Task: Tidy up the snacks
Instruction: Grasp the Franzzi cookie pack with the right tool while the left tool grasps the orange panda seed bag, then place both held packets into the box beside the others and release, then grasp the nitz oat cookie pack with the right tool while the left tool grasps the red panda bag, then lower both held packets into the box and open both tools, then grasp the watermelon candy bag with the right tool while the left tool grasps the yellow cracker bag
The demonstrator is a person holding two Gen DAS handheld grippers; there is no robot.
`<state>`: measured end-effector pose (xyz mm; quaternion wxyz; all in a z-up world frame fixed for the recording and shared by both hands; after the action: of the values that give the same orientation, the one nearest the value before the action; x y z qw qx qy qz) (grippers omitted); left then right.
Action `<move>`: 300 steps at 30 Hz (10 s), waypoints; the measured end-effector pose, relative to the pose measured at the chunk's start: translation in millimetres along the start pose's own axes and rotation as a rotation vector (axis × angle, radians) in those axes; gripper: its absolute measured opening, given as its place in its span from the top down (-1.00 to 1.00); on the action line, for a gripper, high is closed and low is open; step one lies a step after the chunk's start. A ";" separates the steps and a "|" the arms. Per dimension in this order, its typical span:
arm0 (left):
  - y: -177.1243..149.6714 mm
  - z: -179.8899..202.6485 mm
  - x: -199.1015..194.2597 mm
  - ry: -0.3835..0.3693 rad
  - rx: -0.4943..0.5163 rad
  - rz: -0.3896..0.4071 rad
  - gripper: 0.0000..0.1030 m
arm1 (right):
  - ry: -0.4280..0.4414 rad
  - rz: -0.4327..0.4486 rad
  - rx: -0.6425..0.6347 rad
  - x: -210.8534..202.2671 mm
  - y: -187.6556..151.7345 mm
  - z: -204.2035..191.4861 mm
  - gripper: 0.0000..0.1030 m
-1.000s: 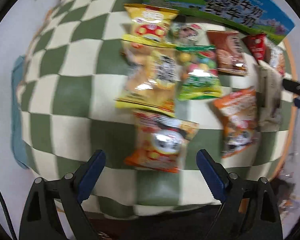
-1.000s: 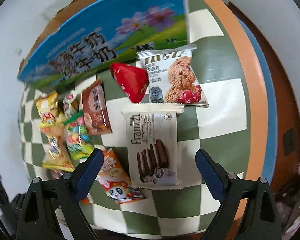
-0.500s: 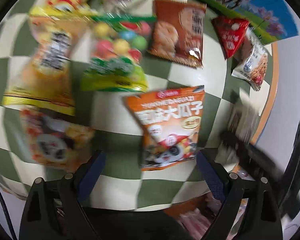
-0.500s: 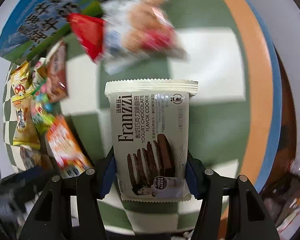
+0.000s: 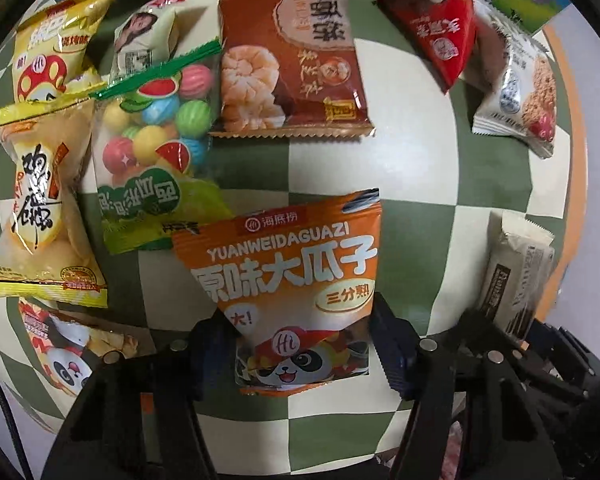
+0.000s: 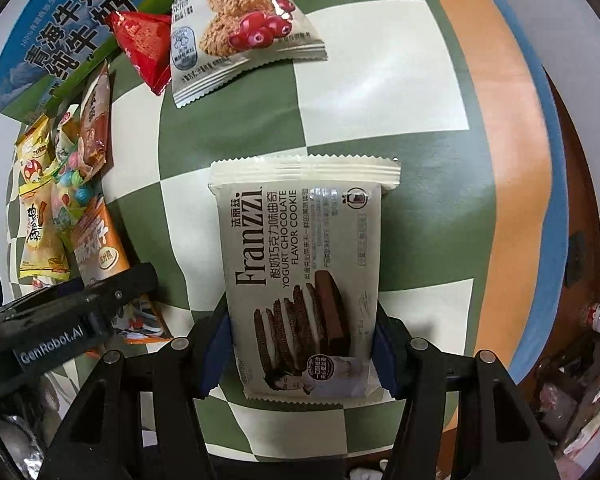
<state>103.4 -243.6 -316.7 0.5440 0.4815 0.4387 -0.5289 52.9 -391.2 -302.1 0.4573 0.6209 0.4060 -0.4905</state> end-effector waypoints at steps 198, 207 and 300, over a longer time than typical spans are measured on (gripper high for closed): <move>253.8 -91.3 -217.4 0.000 0.049 0.258 0.07 | 0.290 0.248 -0.190 -118.5 251.4 -215.9 -0.11; 287.8 -107.6 -147.0 0.081 0.040 0.048 0.07 | 0.262 0.100 -0.195 -41.6 280.6 -232.8 -0.12; 30.8 -211.0 -73.5 0.171 -0.195 0.098 0.12 | 0.142 0.039 -0.239 15.4 75.6 -237.5 -0.37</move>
<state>136.8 -24.6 -274.3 0.5739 0.4904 0.5088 -0.4137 184.3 -180.0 -280.5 0.5073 0.6031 0.4808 -0.3845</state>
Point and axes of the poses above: each gripper's, at about its wrist camera, not at the fingertips, and x roughly the way its jaws point, z to its right, y to its top, the point moved 6 cm from there along x, roughly the way its jaws point, and after that the axes turned 5 degrees about z, right-handed, at the moved point
